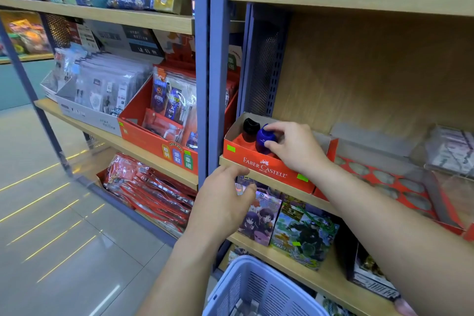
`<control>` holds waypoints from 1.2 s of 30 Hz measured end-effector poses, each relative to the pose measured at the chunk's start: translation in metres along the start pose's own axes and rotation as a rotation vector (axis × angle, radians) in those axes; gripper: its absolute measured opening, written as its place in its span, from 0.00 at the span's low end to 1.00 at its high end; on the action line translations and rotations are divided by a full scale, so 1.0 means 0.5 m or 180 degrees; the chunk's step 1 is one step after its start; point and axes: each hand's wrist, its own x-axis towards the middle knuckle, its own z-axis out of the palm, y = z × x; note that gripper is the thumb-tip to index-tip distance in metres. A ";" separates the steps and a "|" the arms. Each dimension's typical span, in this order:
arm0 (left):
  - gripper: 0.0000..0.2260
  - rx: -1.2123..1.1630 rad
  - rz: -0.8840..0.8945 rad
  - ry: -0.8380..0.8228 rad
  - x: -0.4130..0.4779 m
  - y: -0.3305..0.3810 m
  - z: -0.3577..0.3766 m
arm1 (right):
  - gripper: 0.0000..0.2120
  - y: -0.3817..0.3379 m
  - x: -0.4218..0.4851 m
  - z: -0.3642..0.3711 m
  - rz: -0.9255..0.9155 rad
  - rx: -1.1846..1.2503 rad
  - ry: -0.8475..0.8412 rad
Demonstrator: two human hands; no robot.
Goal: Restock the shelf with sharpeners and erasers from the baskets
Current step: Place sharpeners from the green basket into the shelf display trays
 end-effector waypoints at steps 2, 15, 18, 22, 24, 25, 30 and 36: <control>0.17 -0.0009 -0.0012 -0.0046 0.001 0.000 -0.002 | 0.20 0.000 0.003 0.001 0.0011 -0.0029 -0.0062; 0.13 0.0196 0.0432 -0.0661 -0.128 0.046 0.100 | 0.10 0.050 -0.346 -0.144 -0.0174 0.0560 0.0418; 0.15 0.0253 0.0636 -0.1347 -0.209 0.075 0.199 | 0.10 0.146 -0.528 -0.159 0.0206 0.0361 0.0058; 0.17 0.0420 0.0588 -0.2254 -0.318 0.091 0.349 | 0.11 0.321 -0.736 -0.135 0.1381 -0.0095 -0.0884; 0.17 0.0413 0.0509 -0.2614 -0.375 0.087 0.428 | 0.14 0.402 -0.810 -0.109 0.1830 -0.0237 -0.1322; 0.17 0.0443 0.0474 -0.2808 -0.405 0.083 0.467 | 0.15 0.436 -0.840 -0.092 0.2011 -0.0266 -0.1478; 0.24 0.0787 0.0067 -0.3595 -0.529 0.024 0.645 | 0.17 0.551 -0.922 0.024 0.2517 -0.0124 -0.1846; 0.35 0.0788 -0.1195 -0.3470 -0.588 -0.073 0.823 | 0.16 0.649 -0.944 0.204 0.2922 0.0269 -0.1975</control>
